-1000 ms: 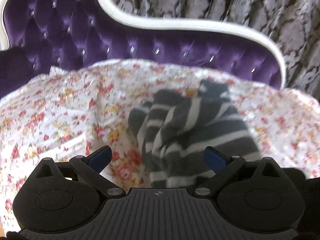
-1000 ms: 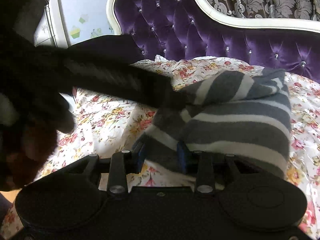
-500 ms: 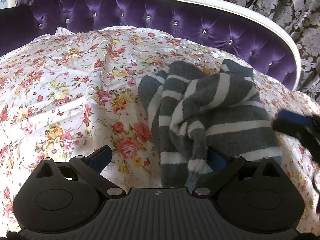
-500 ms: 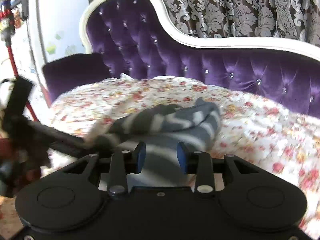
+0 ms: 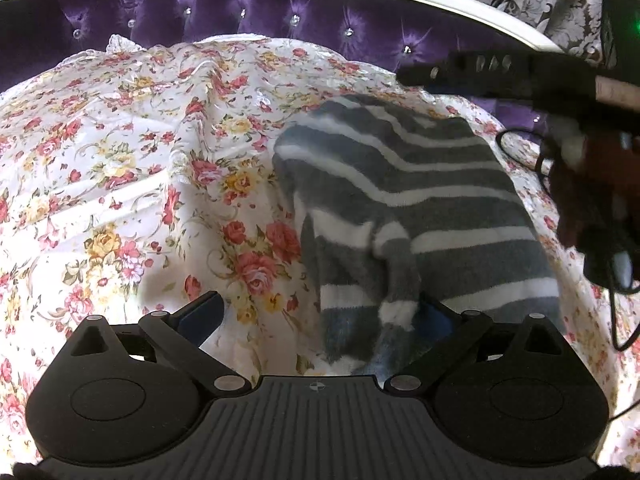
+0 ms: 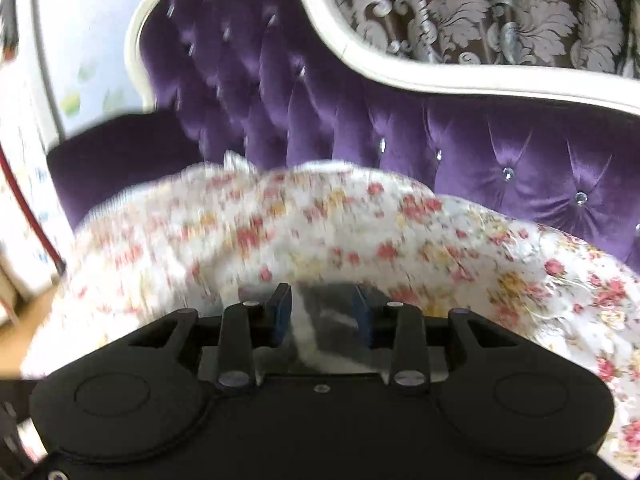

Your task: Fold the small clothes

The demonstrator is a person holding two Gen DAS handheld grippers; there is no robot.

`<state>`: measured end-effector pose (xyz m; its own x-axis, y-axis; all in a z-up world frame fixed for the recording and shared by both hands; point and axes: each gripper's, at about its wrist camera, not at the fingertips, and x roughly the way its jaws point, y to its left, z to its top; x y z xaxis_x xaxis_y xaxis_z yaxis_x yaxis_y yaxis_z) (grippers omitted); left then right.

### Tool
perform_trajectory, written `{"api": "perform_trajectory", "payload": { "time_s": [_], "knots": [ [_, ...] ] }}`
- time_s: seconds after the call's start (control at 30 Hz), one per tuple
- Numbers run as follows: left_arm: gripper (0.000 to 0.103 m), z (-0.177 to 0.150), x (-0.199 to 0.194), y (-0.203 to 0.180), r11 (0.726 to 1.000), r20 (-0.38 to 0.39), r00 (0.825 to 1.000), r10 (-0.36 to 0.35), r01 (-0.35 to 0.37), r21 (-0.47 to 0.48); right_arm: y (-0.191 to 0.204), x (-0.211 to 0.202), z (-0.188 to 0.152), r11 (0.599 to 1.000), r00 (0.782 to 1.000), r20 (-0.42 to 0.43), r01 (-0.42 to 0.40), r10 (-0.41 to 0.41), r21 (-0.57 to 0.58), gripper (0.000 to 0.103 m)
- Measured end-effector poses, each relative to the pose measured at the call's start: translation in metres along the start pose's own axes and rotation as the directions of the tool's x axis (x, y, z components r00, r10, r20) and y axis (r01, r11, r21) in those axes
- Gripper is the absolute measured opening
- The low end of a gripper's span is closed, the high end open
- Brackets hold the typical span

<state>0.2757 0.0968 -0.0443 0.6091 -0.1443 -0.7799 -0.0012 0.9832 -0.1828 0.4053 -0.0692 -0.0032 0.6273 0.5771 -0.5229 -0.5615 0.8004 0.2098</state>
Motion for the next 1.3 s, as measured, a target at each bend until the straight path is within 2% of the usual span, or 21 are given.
{"api": "perform_trajectory", "payload": {
  "time_s": [0.1,0.2,0.33,0.5,0.6,0.67,0.7,0.8,0.93,0.97,1.0,1.03,1.07,1.17,1.3],
  "knots": [
    [0.1,-0.002,-0.004,0.0,1.0,-0.009,1.0,-0.003,0.003,0.009,-0.002,-0.014,-0.007,1.0,1.0,0.007,0.002,-0.002,-0.005,0.046],
    [0.1,-0.001,-0.01,0.001,0.999,-0.009,1.0,-0.003,0.004,0.034,0.005,-0.032,-0.025,0.997,1.0,0.003,0.029,-0.028,-0.068,0.047],
    [0.1,0.001,-0.022,0.006,0.998,0.026,0.999,0.039,-0.04,0.053,0.022,-0.041,-0.045,0.988,0.999,0.019,0.053,-0.051,-0.144,0.047],
    [0.1,0.01,-0.033,0.028,0.997,0.078,0.996,0.049,-0.045,-0.062,0.063,-0.04,-0.075,0.958,0.998,0.042,0.054,-0.044,-0.28,0.048],
    [0.1,0.013,-0.034,0.037,0.992,0.093,0.993,0.069,-0.059,-0.107,0.093,-0.028,-0.097,0.929,1.0,-0.009,-0.005,0.002,-0.369,0.048],
    [0.1,0.015,-0.036,0.039,0.991,0.102,0.992,0.069,-0.056,-0.121,0.11,-0.029,-0.11,0.896,1.0,-0.007,-0.019,0.018,-0.443,0.048],
    [0.1,0.015,-0.038,0.041,0.99,0.108,0.992,0.065,-0.051,-0.13,0.114,-0.032,-0.112,0.892,0.999,-0.012,-0.043,0.042,-0.449,0.049],
    [0.1,0.015,-0.041,0.043,0.988,0.13,0.991,0.03,-0.01,-0.152,0.107,-0.05,-0.108,0.916,0.991,-0.015,-0.13,0.134,-0.38,0.051],
    [0.1,0.01,-0.044,0.04,0.979,0.146,0.988,-0.054,0.081,-0.185,0.074,-0.076,-0.097,0.968,0.99,0.052,-0.12,0.135,-0.222,0.061],
    [0.1,0.009,-0.042,0.038,0.977,0.144,0.987,-0.076,0.103,-0.187,0.061,-0.082,-0.094,0.98,0.989,0.069,-0.117,0.13,-0.162,0.067],
    [0.1,0.008,-0.039,0.036,0.975,0.136,0.986,-0.099,0.123,-0.183,0.047,-0.087,-0.091,0.989,0.989,0.083,-0.114,0.122,-0.096,0.079],
    [0.1,0.007,-0.035,0.033,0.974,0.117,0.985,-0.125,0.144,-0.174,0.036,-0.09,-0.089,0.993,0.989,0.092,-0.111,0.115,-0.044,0.083],
    [0.1,0.006,-0.03,0.03,0.973,0.094,0.984,-0.148,0.162,-0.163,0.023,-0.093,-0.087,0.994,0.989,0.103,-0.107,0.105,0.015,0.088],
    [0.101,0.002,-0.015,0.022,0.969,-0.004,0.979,-0.203,0.201,-0.141,-0.01,-0.097,-0.085,0.987,0.993,0.109,-0.059,0.043,0.148,0.09],
    [0.101,-0.003,-0.012,0.015,0.976,-0.009,0.983,-0.186,0.183,-0.116,-0.039,-0.093,-0.09,0.959,0.995,0.078,-0.079,0.059,0.272,0.1]
  ]
}}
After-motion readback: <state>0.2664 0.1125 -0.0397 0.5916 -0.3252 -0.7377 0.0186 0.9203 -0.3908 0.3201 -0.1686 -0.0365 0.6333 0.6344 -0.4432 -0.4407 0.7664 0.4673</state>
